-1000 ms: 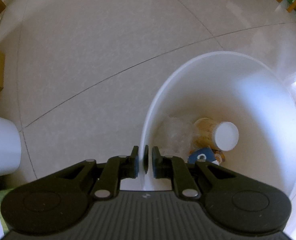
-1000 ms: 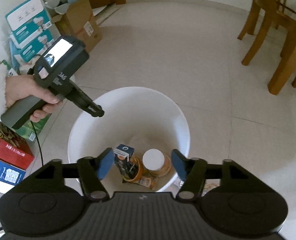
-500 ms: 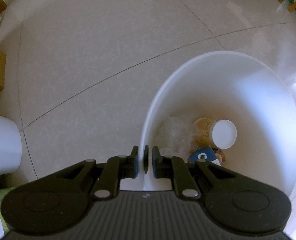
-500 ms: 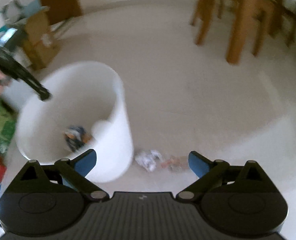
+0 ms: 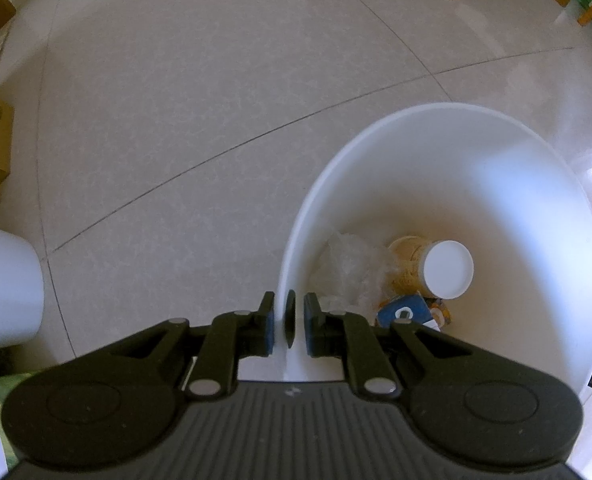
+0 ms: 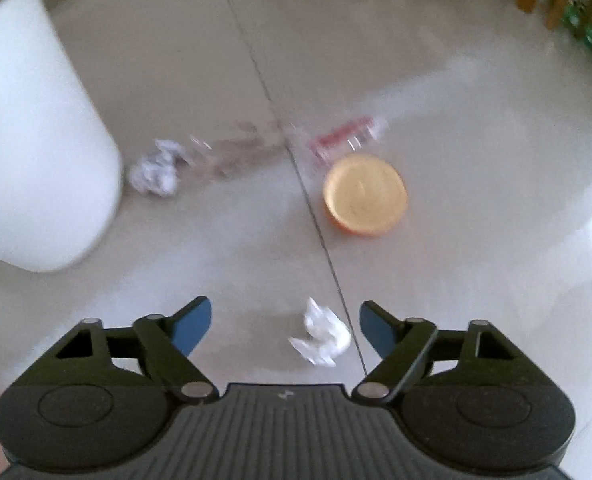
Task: Collect trash
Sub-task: 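Grasp the crumpled white tissue with the right tool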
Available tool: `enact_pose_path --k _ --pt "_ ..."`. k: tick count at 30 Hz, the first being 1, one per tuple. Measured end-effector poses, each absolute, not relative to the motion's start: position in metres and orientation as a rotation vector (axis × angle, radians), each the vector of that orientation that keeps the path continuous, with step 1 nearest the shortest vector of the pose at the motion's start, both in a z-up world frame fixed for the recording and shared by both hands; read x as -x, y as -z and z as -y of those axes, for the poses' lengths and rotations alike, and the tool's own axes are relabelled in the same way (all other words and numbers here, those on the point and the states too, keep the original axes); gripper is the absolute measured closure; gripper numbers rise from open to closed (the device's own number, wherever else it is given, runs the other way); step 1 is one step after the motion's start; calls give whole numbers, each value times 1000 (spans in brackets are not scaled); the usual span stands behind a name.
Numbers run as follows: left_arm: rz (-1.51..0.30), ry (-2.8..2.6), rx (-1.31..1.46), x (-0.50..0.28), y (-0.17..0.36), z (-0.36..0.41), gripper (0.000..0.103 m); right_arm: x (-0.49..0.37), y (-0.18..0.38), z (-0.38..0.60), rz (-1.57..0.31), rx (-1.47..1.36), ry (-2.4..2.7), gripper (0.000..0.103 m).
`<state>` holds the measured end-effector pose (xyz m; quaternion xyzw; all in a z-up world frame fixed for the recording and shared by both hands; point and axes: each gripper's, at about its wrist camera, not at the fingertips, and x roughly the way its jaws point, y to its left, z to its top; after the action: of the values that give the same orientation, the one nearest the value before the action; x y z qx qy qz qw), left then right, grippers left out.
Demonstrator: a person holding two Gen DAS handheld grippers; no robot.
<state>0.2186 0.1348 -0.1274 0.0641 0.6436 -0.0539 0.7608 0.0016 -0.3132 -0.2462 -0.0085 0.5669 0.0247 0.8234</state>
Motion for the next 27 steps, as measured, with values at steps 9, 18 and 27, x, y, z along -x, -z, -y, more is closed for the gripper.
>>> enact_pose_path --k 9,18,27 --pt "-1403 121 -138 -219 128 -137 92 -4 303 332 -1289 -15 26 31" --pt "-1411 124 -147 -221 129 -135 92 -17 337 339 -1357 -43 83 45" --pt "-1413 124 -149 -222 129 -134 92 -24 332 344 -1394 -63 102 69"
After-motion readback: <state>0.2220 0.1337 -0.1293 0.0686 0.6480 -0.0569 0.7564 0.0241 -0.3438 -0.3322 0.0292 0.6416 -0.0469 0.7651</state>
